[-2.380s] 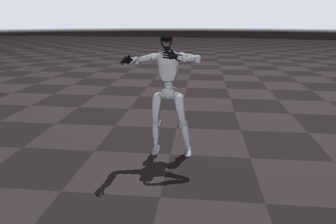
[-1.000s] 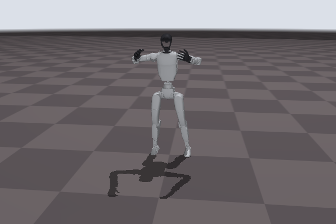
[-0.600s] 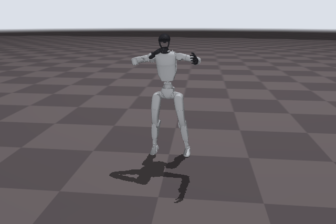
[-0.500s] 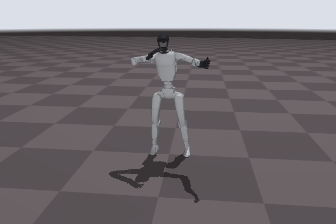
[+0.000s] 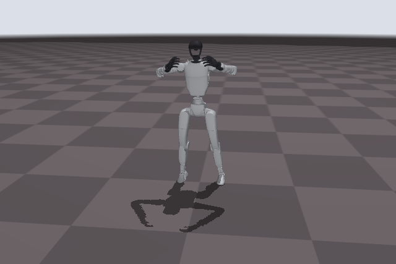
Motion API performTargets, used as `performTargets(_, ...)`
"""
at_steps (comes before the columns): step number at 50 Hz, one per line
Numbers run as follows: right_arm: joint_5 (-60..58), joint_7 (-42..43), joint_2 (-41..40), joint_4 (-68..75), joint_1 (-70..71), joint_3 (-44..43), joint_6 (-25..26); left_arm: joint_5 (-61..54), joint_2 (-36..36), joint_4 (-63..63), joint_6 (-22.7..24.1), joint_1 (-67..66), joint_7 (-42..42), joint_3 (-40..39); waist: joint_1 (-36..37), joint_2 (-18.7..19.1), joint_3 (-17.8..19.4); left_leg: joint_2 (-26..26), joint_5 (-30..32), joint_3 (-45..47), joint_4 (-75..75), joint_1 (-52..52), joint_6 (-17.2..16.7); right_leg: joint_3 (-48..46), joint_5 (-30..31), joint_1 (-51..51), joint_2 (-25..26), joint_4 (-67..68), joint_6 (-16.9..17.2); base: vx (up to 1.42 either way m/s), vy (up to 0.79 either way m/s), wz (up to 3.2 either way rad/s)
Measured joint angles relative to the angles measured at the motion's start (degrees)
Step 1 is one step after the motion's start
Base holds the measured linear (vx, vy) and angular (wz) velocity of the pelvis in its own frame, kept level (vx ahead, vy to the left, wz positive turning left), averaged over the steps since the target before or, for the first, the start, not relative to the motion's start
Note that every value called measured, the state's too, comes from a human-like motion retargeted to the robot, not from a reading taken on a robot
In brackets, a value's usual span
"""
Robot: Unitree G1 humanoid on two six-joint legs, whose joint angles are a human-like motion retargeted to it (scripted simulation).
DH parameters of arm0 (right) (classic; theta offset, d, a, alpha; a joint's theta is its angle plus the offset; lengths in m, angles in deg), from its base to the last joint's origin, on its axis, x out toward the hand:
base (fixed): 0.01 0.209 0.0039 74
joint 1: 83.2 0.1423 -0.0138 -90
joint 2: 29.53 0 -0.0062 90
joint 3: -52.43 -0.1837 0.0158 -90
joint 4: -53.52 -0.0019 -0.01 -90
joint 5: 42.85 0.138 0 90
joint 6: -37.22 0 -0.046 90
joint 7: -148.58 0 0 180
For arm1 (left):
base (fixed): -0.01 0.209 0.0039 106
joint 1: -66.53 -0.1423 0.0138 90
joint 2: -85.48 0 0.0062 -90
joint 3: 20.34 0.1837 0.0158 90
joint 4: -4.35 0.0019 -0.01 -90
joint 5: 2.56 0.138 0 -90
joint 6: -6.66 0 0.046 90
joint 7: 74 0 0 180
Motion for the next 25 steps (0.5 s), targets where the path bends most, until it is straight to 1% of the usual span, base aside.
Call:
performTargets(3,-11.4,0.4,-1.8,-16.5,16.2,13.6,-1.5,3.5,1.2,21.1,-2.4,-3.4,-6.0,-4.5,-0.7,0.7,0.2,-0.4,0.1,0.9,0.2,0.5,0.9,1.0,0.0,0.1,-0.4,0.0,0.0,0.0,0.02,-0.27)
performTargets(5,-14.1,-1.4,-6.0,-24.4,26.8,23.2,-2.1,3.2,3.2,35.5,-4.4,-4.1,-10.6,-6.6,-1.8,1.2,0.2,-0.8,0.2,1.3,0.2,0.6,1.5,1.4,0.0,0.0,-0.8,-0.1,0.0,0.0,0.01,-0.1)
performTargets(7,-14.5,-2.4,-9.7,-27.9,32.7,29.5,-2.3,-4.2,6.4,47.6,-5.7,-4.1,-15.4,-8.8,-3.1,1.9,0.3,-1.2,0.6,1.4,0.0,0.7,2.2,1.6,0.0,-0.1,-1.3,-0.1,0.0,0.0,0.0,0.0)
performTargets(8,-15.3,-1.6,-10.5,-28.2,33.9,31.0,-2.1,-10.1,8.1,52.5,-6.1,-4.0,-17.9,-10.1,-3.7,2.2,0.3,-1.5,0.8,1.5,-0.2,0.7,2.6,1.7,0.0,-0.2,-1.5,-0.2,0.0,0.0,0.0,0.0)
performTargets(10,-18.4,2.8,-9.8,-25.9,33.4,31.1,-1.7,-21.1,11.1,59.0,-6.4,-3.8,-22.6,-13.2,-4.5,2.7,0.4,-2.0,1.1,1.5,-0.6,0.7,3.2,1.7,0.0,-0.3,-2.0,-0.1,0.0,0.0,0.0,0.0)
performTargets(12,-22.0,8.0,-6.6,-19.4,29.6,28.0,-1.1,-25.5,12.4,59.1,-5.7,-5.1,-24.6,-15.4,-4.9,2.9,0.4,-2.1,1.3,1.6,-0.8,0.8,3.4,1.7,0.0,-0.3,-2.1,-0.2,0.0,0.0,0.0,0.0)
performTargets(13,-23.7,10.0,-4.6,-15.1,27.1,25.7,-0.8,-26.4,12.8,56.5,-4.9,-6.2,-24.5,-15.7,-4.9,2.9,0.5,-2.0,1.3,1.5,-0.9,0.8,3.4,1.6,0.0,-0.4,-2.1,-0.1,0.0,0.0,0.0,0.0)
performTargets(15,-25.6,12.8,-1.4,-5.2,20.9,20.7,0.2,-29.0,13.2,46.8,-3.4,-9.6,-21.5,-15.3,-4.5,2.8,0.6,-1.8,1.3,1.5,-1.0,1.0,3.3,1.5,0.0,-0.3,-1.8,-0.1,0.0,0.0,0.0,0.0)
performTargets(18,-24.4,16.5,-0.8,13.0,8.6,11.0,2.2,-36.3,11.7,22.8,-1.2,-14.1,-13.8,-10.5,-2.8,1.4,0.4,-1.4,1.4,1.6,-1.6,1.4,2.9,1.4,0.1,-0.3,-1.4,0.0,0.0,0.0,0.0,0.0)
performTargets(20,-16.6,18.5,-3.0,25.9,2.3,5.9,2.5,-39.1,9.5,6.3,0.0,-13.6,-7.7,-4.7,-1.5,0.3,0.2,-1.1,1.3,1.6,-1.9,1.5,2.5,1.4,0.2,-0.3,-1.0,0.0,0.0,0.0,0.0,0.0)
performTargets(21,-13.1,15.2,-3.9,33.2,0.4,3.8,4.2,-38.3,8.4,-1.4,-0.5,-11.4,-4.6,-0.7,-0.9,-0.2,0.0,-1.1,1.3,1.6,-2.0,1.5,2.5,1.4,0.2,-0.3,-0.9,0.0,0.0,0.0,0.0,0.0)
performTargets(22,-6.6,14.4,-5.7,39.7,-1.1,1.8,4.6,-38.3,7.6,-8.7,-0.8,-8.9,-2.0,3.4,-0.3,-0.7,-0.2,-1.0,1.2,1.6,-2.0,1.6,2.4,1.4,0.2,-0.3,-0.8,0.0,0.0,0.0,0.0,0.0)
performTargets(23,6.0,18.3,-9.1,44.8,-1.7,-0.4,2.4,-40.0,7.8,-15.4,-0.7,-5.6,-0.6,7.9,0.0,-1.0,-0.3,-0.7,1.2,1.5,-2.1,1.6,2.1,1.3,0.2,-0.3,-0.6,0.0,0.0,0.0,0.0,0.0)
performTargets(24,12.7,20.3,-11.2,49.4,-1.8,-2.2,1.8,-40.7,8.3,-20.9,-1.2,-2.4,1.7,11.8,0.4,-1.2,-0.5,-0.5,1.1,1.5,-2.1,1.6,1.8,1.3,0.3,-0.3,-0.3,0.0,0.0,0.0,0.0,0.0)
performTargets(25,16.4,21.3,-12.6,53.7,-1.6,-3.8,1.9,-40.9,8.9,-25.8,-2.0,0.7,4.3,15.4,0.7,-1.3,-0.6,-0.3,1.0,1.5,-2.0,1.6,1.6,1.3,0.3,-0.3,-0.1,0.0,0.0,0.0,0.0,0.0)
